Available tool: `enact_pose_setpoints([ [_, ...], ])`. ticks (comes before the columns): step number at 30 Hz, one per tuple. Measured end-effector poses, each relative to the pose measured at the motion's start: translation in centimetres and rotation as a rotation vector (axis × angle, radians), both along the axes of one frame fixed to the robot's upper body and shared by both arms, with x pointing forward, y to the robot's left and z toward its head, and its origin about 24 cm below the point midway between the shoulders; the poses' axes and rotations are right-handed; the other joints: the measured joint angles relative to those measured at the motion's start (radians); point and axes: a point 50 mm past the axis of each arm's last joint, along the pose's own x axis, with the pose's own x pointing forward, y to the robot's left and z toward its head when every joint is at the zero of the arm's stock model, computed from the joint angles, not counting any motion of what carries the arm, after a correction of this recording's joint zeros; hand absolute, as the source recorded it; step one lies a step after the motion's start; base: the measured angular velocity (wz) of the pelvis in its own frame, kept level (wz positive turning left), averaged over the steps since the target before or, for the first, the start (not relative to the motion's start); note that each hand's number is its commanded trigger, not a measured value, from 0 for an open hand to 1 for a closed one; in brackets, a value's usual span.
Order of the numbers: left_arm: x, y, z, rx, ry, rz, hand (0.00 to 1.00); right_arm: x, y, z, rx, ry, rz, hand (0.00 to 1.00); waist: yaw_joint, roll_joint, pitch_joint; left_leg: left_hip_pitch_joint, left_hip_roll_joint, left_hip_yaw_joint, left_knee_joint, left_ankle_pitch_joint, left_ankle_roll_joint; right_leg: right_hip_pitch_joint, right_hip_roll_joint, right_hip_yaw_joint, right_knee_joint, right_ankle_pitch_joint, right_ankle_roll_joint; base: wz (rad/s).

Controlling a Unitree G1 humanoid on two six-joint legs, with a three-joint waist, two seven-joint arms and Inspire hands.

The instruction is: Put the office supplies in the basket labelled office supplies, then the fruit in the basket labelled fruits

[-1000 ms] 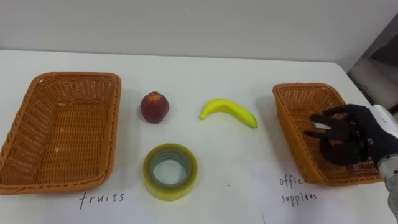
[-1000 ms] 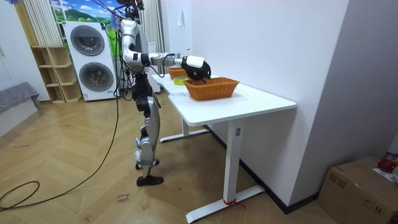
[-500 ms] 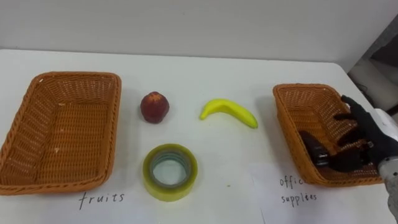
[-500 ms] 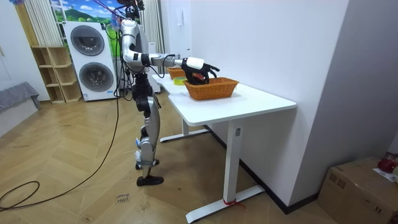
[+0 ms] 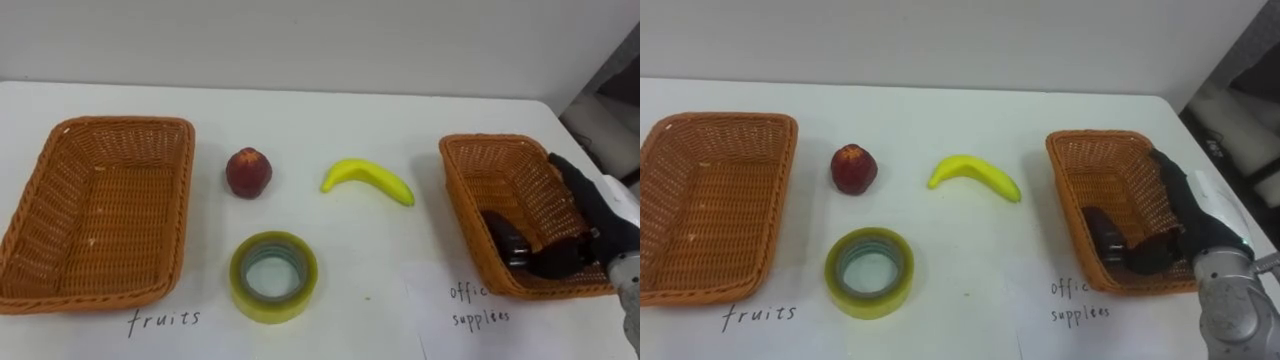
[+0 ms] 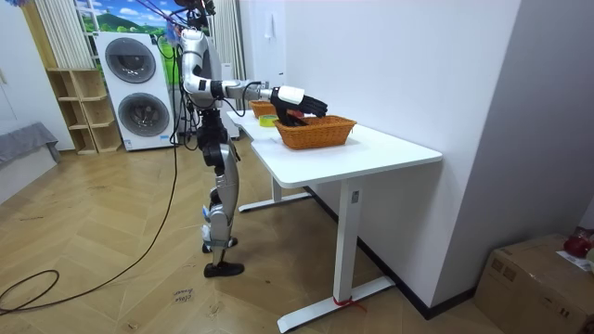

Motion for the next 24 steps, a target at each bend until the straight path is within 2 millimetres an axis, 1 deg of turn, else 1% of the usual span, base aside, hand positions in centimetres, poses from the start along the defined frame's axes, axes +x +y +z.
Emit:
enact_pose_setpoints([
  [3, -0.1, 0.0, 0.0, 0.0, 0.004, 0.001, 0.0, 0.0, 0.0, 0.0, 0.001, 0.001, 0.001, 0.0, 0.001, 0.001, -0.0016, 0.002, 0.0, 0.001, 0.0, 0.0, 0.0, 0.001, 0.0, 0.002, 0.0, 0.0, 0.0, 0.0],
  [4, -0.1, 0.0, 0.0, 0.0, 0.004, 0.001, 0.0, 0.0, 0.0, 0.0, 0.001, 0.002, 0.002, 0.0, 0.001, -0.002, -0.004, 0.003, 0.0, 0.001, 0.0, 0.0, 0.0, 0.002, 0.0, 0.002, 0.0, 0.0, 0.0, 0.0],
  [5, -0.2, 0.0, 0.0, 0.0, 0.007, 0.002, 0.0, 0.0, 0.0, 0.0, 0.003, 0.003, 0.002, 0.0, 0.001, 0.003, -0.0017, 0.006, 0.0, 0.001, 0.0, 0.0, 0.0, 0.005, 0.0, 0.002, -0.001, 0.0, 0.0, 0.0],
  [6, -0.3, 0.0, 0.0, 0.0, 0.008, 0.003, 0.0, 0.0, 0.0, 0.0, 0.004, 0.005, 0.004, 0.0, 0.001, -0.001, -0.0041, 0.009, 0.0, 0.001, 0.0, 0.0, 0.0, 0.007, 0.0, 0.002, 0.0, 0.0, 0.0, 0.0],
  [7, -0.4, 0.0, 0.0, 0.0, 0.01, 0.004, 0.0, 0.0, 0.0, 0.0, 0.006, 0.005, 0.004, 0.0, 0.002, 0.0, -0.0036, 0.012, 0.0, 0.001, 0.0, 0.0, 0.0, 0.01, 0.0, 0.002, 0.0, 0.0, 0.0, 0.0],
  [8, -0.4, 0.0, 0.0, 0.001, 0.01, 0.004, 0.0, 0.0, 0.1, 0.1, 0.008, 0.001, 0.006, 0.0, 0.003, 0.006, -0.0002, 0.016, 0.0, 0.001, -0.001, 0.0, 0.0, 0.014, 0.001, 0.002, 0.0, 0.0, 0.0, 0.0],
  [11, -0.2, 0.0, 0.0, 0.004, 0.006, 0.004, 0.0, 0.1, 0.2, 0.2, 0.016, -0.009, 0.009, 0.0, 0.004, 0.005, -0.0012, 0.017, 0.001, 0.001, -0.001, 0.0, 0.0, 0.015, 0.002, 0.008, 0.001, 0.0, 0.0, -0.01],
  [12, -0.1, -0.1, 0.0, 0.003, 0.002, 0.003, 0.0, 0.1, 0.2, 0.4, 0.029, -0.022, 0.012, 0.0, 0.004, 0.005, -0.0019, 0.018, 0.001, 0.001, -0.001, 0.0, 0.0, 0.015, 0.002, 0.011, 0.002, 0.0, 0.0, -0.03],
  [15, -0.4, -0.1, -0.1, 0.005, 0.007, 0.007, 0.0, 0.3, 0.5, 1.3, 0.049, -0.084, 0.02, 0.0, 0.003, 0.008, -0.0008, 0.021, 0.001, 0.002, -0.001, 0.0, 0.0, 0.018, 0.003, 0.018, 0.002, 0.0, 0.0, 0.0],
  [19, -0.5, -0.1, -0.1, 0.014, 0.01, 0.013, 0.0, 0.6, 0.7, 2.2, 0.087, -0.151, 0.016, 0.0, 0.0, 0.008, 0.001, 0.021, 0.001, 0.002, -0.002, 0.0, 0.0, 0.019, 0.003, 0.016, 0.002, 0.0, 0.0, 0.0],
  [23, -1.1, -0.1, -0.2, 0.003, 0.014, 0.051, 0.0, 1.5, 1.1, 3.7, 0.149, -0.274, 0.013, 0.0, -0.009, 0.007, 0.0018, 0.019, 0.0, -0.001, -0.005, 0.0, 0.0, 0.019, 0.002, 0.01, 0.002, 0.0, 0.0, 0.02],
  [24, -1.1, -0.2, -0.3, -0.001, 0.01, 0.052, 0.0, 1.9, 1.3, 4.3, 0.158, -0.314, 0.012, 0.0, -0.01, 0.004, 0.0004, 0.017, 0.0, -0.003, -0.005, 0.0, 0.0, 0.018, 0.002, 0.007, 0.002, 0.0, 0.0, 0.04],
])
